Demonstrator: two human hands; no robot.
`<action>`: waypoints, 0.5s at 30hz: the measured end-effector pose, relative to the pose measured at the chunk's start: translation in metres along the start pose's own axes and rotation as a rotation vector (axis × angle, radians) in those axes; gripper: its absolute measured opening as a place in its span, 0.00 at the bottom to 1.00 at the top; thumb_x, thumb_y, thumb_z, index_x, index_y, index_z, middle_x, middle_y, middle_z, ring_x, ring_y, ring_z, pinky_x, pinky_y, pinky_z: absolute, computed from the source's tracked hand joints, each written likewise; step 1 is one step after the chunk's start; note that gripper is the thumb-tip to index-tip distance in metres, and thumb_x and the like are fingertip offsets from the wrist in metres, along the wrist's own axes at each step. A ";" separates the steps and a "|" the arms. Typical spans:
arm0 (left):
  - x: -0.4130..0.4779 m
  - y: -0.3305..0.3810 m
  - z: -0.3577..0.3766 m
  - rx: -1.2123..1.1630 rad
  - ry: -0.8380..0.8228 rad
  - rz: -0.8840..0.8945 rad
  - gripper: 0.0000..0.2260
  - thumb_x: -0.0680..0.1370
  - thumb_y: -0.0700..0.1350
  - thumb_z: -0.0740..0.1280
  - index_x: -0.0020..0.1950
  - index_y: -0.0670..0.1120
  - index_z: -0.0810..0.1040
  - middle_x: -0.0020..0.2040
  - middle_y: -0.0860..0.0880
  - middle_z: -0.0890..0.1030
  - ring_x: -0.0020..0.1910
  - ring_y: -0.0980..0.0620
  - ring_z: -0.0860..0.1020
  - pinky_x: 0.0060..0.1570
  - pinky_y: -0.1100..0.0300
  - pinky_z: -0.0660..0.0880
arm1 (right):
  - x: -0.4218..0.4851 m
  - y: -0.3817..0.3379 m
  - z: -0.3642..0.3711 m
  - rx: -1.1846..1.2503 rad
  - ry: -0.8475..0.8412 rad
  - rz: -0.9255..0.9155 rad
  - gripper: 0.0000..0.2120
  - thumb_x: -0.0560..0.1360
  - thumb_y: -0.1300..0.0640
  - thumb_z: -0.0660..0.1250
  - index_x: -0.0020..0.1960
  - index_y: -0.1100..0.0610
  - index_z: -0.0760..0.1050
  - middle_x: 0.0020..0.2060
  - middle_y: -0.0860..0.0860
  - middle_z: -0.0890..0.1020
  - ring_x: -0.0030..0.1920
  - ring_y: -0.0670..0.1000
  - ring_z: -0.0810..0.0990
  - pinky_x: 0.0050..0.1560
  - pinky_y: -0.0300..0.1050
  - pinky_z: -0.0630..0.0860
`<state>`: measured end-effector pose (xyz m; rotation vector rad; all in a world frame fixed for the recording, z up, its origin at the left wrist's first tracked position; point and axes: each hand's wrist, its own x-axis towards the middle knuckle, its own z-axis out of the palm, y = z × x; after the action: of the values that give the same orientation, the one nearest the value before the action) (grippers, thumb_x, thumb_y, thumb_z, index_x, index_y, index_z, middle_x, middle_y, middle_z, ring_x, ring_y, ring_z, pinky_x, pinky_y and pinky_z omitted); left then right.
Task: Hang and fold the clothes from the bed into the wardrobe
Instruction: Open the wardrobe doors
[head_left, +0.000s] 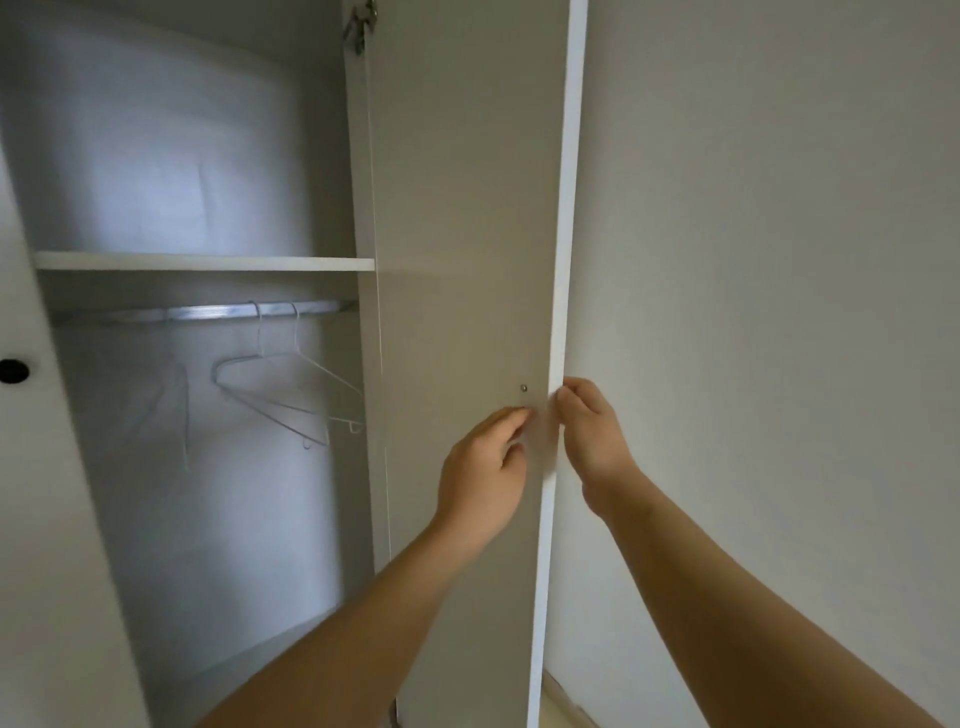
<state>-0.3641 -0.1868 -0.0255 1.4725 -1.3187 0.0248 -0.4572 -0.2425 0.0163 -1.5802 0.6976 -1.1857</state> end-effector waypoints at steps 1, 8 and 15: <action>0.000 0.000 -0.002 -0.007 -0.013 -0.018 0.17 0.78 0.36 0.60 0.65 0.48 0.75 0.62 0.54 0.77 0.60 0.57 0.75 0.60 0.65 0.69 | -0.002 0.002 0.000 -0.035 0.041 -0.006 0.11 0.78 0.60 0.53 0.55 0.60 0.72 0.48 0.49 0.77 0.50 0.49 0.75 0.50 0.42 0.73; -0.008 -0.013 -0.041 0.018 0.065 -0.057 0.14 0.78 0.38 0.61 0.60 0.51 0.77 0.52 0.63 0.75 0.50 0.66 0.73 0.48 0.78 0.67 | -0.032 -0.008 0.030 -0.490 0.248 -0.560 0.13 0.77 0.60 0.59 0.61 0.57 0.73 0.57 0.50 0.77 0.58 0.51 0.73 0.59 0.47 0.69; -0.021 -0.044 -0.114 0.146 0.237 -0.082 0.12 0.77 0.40 0.63 0.59 0.50 0.78 0.53 0.58 0.78 0.52 0.59 0.76 0.51 0.67 0.72 | -0.035 0.000 0.092 -0.556 0.029 -0.477 0.13 0.77 0.59 0.59 0.61 0.56 0.73 0.59 0.50 0.77 0.59 0.51 0.72 0.61 0.47 0.69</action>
<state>-0.2725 -0.1029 -0.0237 1.5930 -1.0817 0.2398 -0.3838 -0.1779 0.0025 -2.2891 0.7306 -1.4340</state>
